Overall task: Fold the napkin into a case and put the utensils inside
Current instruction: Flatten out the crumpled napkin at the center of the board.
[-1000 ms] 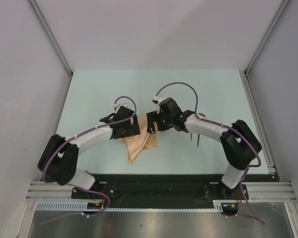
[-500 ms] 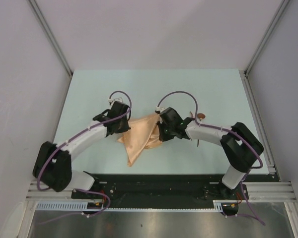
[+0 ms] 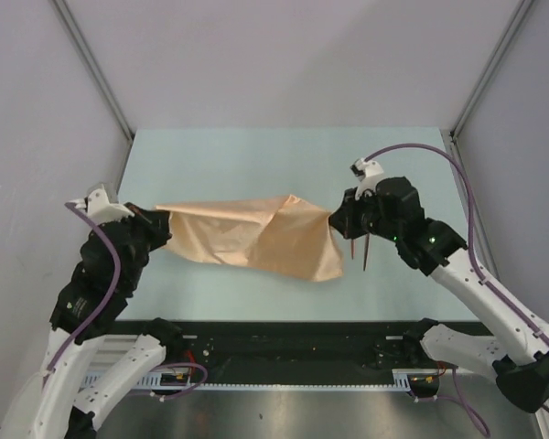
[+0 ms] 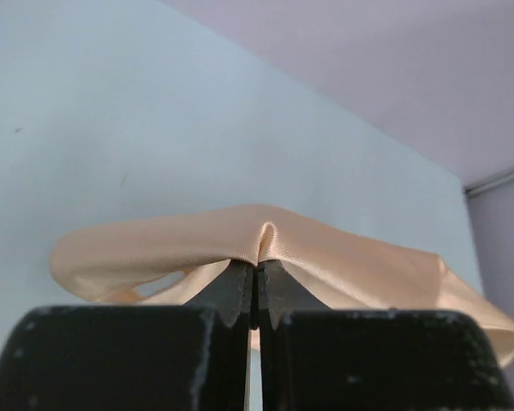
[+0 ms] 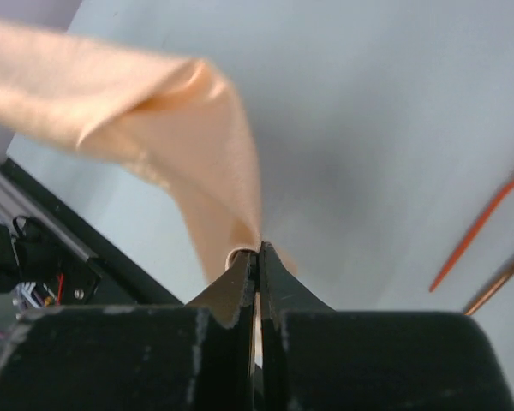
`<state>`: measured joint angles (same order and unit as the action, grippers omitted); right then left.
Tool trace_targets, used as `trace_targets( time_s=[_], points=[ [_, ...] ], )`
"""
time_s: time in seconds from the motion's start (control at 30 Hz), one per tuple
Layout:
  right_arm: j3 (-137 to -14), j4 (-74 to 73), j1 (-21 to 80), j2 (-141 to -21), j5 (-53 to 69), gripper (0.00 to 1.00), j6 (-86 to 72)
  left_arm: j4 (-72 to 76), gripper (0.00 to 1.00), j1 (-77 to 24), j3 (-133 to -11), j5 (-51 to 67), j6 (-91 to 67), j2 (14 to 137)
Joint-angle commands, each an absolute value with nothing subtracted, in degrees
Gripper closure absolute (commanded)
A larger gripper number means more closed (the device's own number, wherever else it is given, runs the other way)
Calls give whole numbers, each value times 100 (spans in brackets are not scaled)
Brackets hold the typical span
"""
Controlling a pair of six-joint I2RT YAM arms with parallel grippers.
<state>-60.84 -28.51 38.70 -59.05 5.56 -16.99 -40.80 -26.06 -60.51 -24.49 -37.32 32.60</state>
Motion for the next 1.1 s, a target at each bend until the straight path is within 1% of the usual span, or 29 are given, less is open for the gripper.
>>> trace_targets(
  time_s=[0.0, 0.03, 0.07, 0.1, 0.13, 0.17, 0.2, 0.23, 0.27, 0.3, 0.33, 0.37, 0.4, 0.5, 0.53, 0.57, 0.6, 0.63, 0.67, 0.73, 0.77, 0.8, 0.87, 0.93, 1.0, 1.07],
  points=[
    [-6301, -2874, 2736, -6607, 2037, 100, -1863, -4860, 100, -2348, -6301, -3260, -3920, 4363],
    [-6450, -2874, 2359, -6870, 2309, 100, -1855, -4921, 100, -2216, -6450, -3296, -4007, 4664],
    [-6747, -2787, 2225, -7465, 2329, 100, -1846, -4939, 100, -2084, -6695, -3305, -4034, 5041],
    [-6924, -2734, 2128, -7775, 2338, 100, -1872, -4939, 100, -1726, -6802, -3252, -4086, 5724],
    [-7161, -2768, 1962, -8118, 2547, 100, -1855, -4913, 100, -1496, -6907, -2982, -4209, 6148],
    [-7668, -2777, 1908, -8895, 2662, 100, -1846, -4852, 100, -1311, -7047, -2832, -4288, 6509],
    [-7856, -2725, 1864, -9216, 2680, 84, -1872, -4843, 100, -927, -7162, -2595, -4385, 6869],
    [-8101, -2733, 1785, -9576, 2620, 73, -1855, -4869, 85, -792, -7337, -2288, -4394, 7674],
    [-8304, -2803, 1741, -10041, 2480, 60, -1863, -5034, 54, -748, -7757, -2416, -4412, 8021],
    [-8593, -2830, 1732, -10237, 2261, 46, -1837, -5097, 28, -747, -7996, -2478, -4430, 8425],
    [-8691, -2847, 1740, -10344, 1885, 40, -1759, -5193, 6, -756, -8207, -2548, -4282, 8951],
    [-8805, -3056, 1775, -10423, 1724, 35, -1627, -5638, 1, -765, -8661, -2627, -4324, 9174],
    [-8937, -3206, 1810, -10485, 1531, 27, -1574, -5695, 1, -817, -8779, -2628, -4316, 9263],
    [-8606, -3366, 2152, -10206, 942, 16, -1546, -5432, 0, -1211, -8404, -2970, -3921, 8966],
    [-8230, -3331, 2240, -10100, 758, 15, -1564, -5388, 0, -1291, -8211, -2945, -3885, 8800],
    [-8044, -3261, 2337, -10029, 712, 14, -1634, -5301, 0, -1344, -7643, -2840, -3972, 8467],
    [-7894, -3235, 2521, -9967, 695, 13, -1722, -5222, 0, -1440, -7264, -2404, -4094, 8238],
    [-7605, -3217, 2592, -9915, 529, 13, -1766, -5142, 0, -1467, -6886, -2191, -4392, 8070],
    [-7489, -3121, 2680, -9905, 353, 14, -1784, -5168, 0, -1494, -6255, -2058, -4586, 7920],
    [-7304, -3041, 2821, -9975, -172, 17, -1740, -5317, 0, -1512, -5742, -1968, -5183, 7542],
    [-7243, -3076, 2821, -10036, -306, 18, -1740, -5378, 0, -1555, -5296, -2021, -5412, 7402],
    [-7199, -3059, 2813, -10055, -412, 22, -1749, -5335, 1, -1582, -5082, -2021, -5701, 7192],
    [-7093, -2989, 2804, -10090, -615, 25, -1732, -5300, 0, -1608, -4722, -2004, -5931, 7102],
    [-7040, -2979, 2804, -10116, -685, 28, -1749, -5492, 0, -1608, -4641, -2143, -6344, 7241],
    [-6953, -2979, 2804, -10099, -747, 33, -1801, -5896, 3, -1608, -4667, -2276, -6669, 7452],
    [-6865, -2953, 2839, -10029, -869, 34, -1872, -5829, 5, -1608, -4597, -2111, -6733, 7734]
  ],
)
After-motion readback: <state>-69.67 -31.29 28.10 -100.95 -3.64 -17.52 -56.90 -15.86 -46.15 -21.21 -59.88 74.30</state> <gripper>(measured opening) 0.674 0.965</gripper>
